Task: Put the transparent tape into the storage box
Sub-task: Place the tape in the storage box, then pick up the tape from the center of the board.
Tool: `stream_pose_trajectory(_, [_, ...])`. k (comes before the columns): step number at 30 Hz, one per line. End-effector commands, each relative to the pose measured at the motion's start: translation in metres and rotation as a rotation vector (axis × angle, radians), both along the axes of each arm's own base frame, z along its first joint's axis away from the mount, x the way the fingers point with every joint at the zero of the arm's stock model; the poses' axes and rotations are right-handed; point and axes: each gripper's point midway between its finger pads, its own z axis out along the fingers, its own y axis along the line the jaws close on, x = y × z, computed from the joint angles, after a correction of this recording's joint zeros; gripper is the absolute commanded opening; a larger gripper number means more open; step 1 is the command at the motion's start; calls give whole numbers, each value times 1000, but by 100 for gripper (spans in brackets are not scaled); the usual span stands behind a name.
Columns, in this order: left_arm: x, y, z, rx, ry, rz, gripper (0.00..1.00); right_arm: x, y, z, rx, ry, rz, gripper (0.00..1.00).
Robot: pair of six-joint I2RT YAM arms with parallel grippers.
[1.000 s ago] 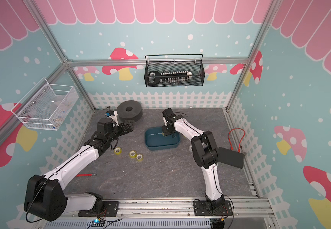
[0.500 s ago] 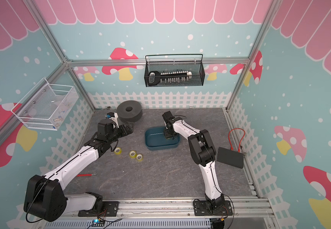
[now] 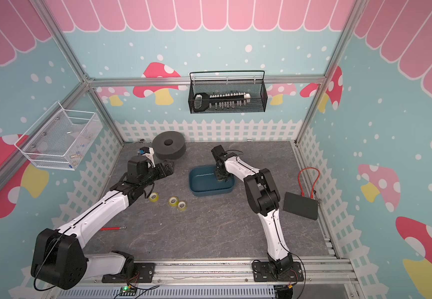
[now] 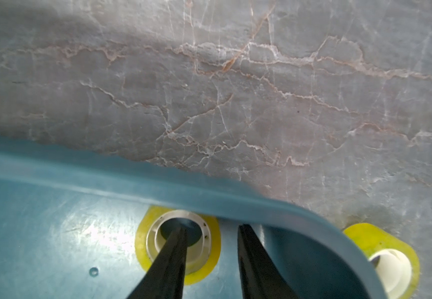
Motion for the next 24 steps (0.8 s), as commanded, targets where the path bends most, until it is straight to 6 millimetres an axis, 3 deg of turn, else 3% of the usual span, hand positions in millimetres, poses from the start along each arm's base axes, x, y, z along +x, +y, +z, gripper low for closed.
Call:
stream_pose_trajectory(1, [-8,6,-2,3,9,9,99,7,2,10,4,-25,-4,41])
stream_pose_trajectory(8, [-14,10,-10,-2,40,20,99,9,7,38,45,-67,5,42])
stream_pose_trajectory(12, [-21,18,-26,-12,106,52,99,11,8,74,80,-124,4,47])
stream_pose_trajectory(18, [-42,59,-64,-112,247,205,99,12,19,136,174,-209,33,54])
stream_pose_trajectory(24, [-64,95,-102,-228,371,383,99,5,29,171,256,-242,74,47])
